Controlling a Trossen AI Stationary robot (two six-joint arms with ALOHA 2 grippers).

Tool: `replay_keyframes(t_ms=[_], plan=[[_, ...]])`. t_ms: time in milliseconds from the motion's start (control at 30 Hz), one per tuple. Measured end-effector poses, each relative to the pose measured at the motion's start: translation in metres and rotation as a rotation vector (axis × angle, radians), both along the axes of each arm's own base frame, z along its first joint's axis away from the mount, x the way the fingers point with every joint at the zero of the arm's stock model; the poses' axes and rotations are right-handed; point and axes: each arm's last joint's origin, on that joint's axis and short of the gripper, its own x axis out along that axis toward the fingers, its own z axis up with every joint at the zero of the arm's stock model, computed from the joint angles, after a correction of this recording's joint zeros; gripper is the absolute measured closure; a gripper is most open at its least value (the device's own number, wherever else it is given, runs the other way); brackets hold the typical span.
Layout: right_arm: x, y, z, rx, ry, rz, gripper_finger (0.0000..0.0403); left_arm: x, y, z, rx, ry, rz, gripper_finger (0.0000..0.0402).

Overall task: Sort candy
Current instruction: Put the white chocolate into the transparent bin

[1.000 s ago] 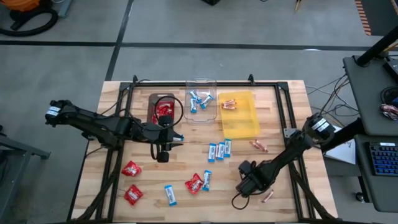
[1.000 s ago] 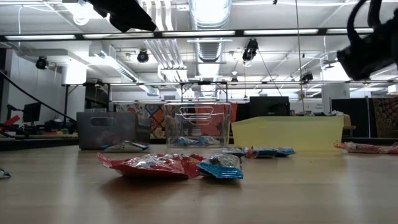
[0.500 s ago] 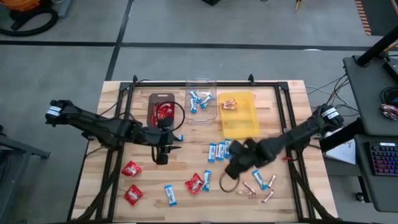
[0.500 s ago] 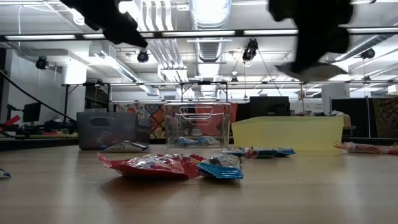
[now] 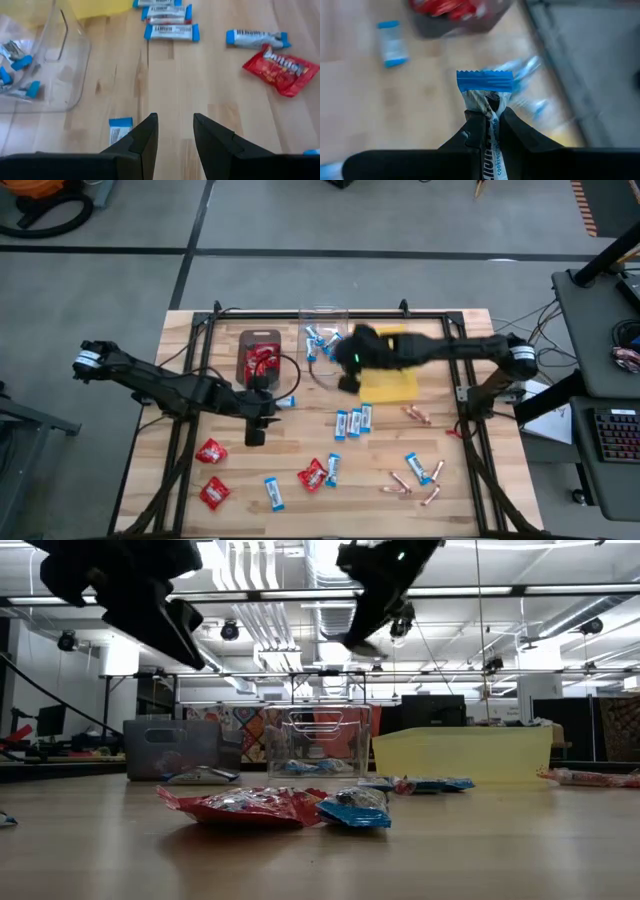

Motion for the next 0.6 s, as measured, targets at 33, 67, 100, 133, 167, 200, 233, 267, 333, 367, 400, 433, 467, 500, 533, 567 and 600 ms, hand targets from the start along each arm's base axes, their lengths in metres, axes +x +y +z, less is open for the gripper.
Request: replay_keyframes(t_ms=[33, 67, 100, 133, 167, 200, 233, 267, 333, 367, 400, 433, 467, 500, 533, 567, 600], plan=[[0.002, -0.012, 0.0, -0.05, 0.004, 0.028, 0.037, 0.0, 0.0, -0.002, 0.001, 0.004, 0.0, 0.0293], [0.005, -0.024, -0.001, -0.101, 0.017, 0.057, 0.037, -0.001, 0.0, -0.003, 0.003, 0.01, 0.0, 0.0293], [0.007, -0.035, -0.003, -0.151, 0.03, 0.09, 0.037, -0.002, 0.0, -0.005, 0.004, 0.015, 0.0, 0.0293], [0.01, -0.047, -0.006, -0.183, 0.034, 0.122, 0.0369, -0.002, 0.001, -0.006, 0.005, 0.019, 0.0, 0.0293], [0.013, -0.057, -0.009, -0.208, 0.032, 0.153, 0.0369, -0.003, 0.001, -0.008, 0.006, 0.026, 0.0, 0.0293], [0.016, -0.069, -0.012, -0.228, 0.029, 0.172, 0.0369, -0.004, 0.001, -0.01, 0.007, 0.031, 0.002, 0.0293], [0.019, -0.079, -0.017, -0.239, 0.026, 0.18, 0.0369, -0.004, 0.001, -0.01, 0.005, 0.032, 0.003, 0.0293], [0.022, -0.088, -0.021, -0.249, 0.025, 0.175, 0.0369, -0.004, 0.001, -0.011, 0.003, 0.034, 0.006, 0.0293], [0.026, -0.106, -0.028, -0.251, 0.021, 0.144, 0.0369, -0.004, 0.001, -0.011, -0.002, 0.035, 0.013, 0.0293], [0.028, -0.113, -0.031, -0.239, 0.022, 0.142, 0.0369, -0.005, 0.001, -0.011, -0.005, 0.036, 0.016, 0.0293], [0.029, -0.12, -0.034, -0.22, 0.019, 0.143, 0.0369, -0.005, 0.001, -0.011, -0.007, 0.037, 0.019, 0.0293], [0.029, -0.126, -0.036, -0.196, 0.009, 0.144, 0.0368, -0.005, 0.001, -0.011, -0.008, 0.037, 0.02, 0.0293], [0.03, -0.13, -0.039, -0.165, -0.007, 0.141, 0.0366, -0.005, 0.001, -0.011, -0.008, 0.038, 0.02, 0.0293], [0.031, -0.134, -0.041, -0.14, -0.016, 0.142, 0.0364, -0.005, 0.001, -0.011, -0.008, 0.038, 0.02, 0.0293], [0.033, -0.138, -0.044, -0.124, -0.019, 0.132, 0.0362, -0.005, 0.001, -0.011, -0.008, 0.038, 0.02, 0.0293], [0.034, -0.141, -0.047, -0.114, -0.018, 0.122, 0.0362, -0.005, 0.001, -0.011, -0.007, 0.038, 0.02, 0.0293], [0.034, -0.143, -0.05, -0.106, -0.016, 0.115, 0.0361, -0.005, 0.001, -0.011, -0.007, 0.039, 0.02, 0.0293]])
